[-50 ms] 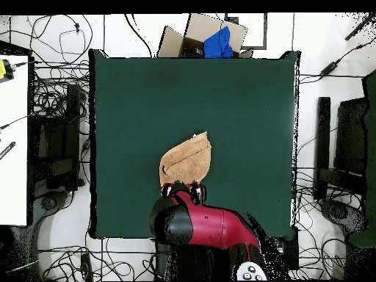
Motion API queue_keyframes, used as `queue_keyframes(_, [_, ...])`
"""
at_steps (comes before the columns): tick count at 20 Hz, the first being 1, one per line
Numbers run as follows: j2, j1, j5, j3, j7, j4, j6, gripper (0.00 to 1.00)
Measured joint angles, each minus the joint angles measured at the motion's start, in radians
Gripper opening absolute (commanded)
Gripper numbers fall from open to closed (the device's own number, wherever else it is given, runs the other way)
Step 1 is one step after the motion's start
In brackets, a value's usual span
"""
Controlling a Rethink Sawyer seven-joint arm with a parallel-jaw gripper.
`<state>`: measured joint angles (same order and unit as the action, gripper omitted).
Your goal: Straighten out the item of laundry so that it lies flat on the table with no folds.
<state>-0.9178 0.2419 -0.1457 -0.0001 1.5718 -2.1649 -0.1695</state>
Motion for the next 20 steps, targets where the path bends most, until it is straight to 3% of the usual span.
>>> queue_keyframes(9, [0.028, -0.052, -0.001, 0.000, 0.000, 0.000, 0.000, 1.00])
queue_keyframes(20, [0.030, -0.024, -0.001, 0.001, 0.000, -0.002, 0.005, 1.00])
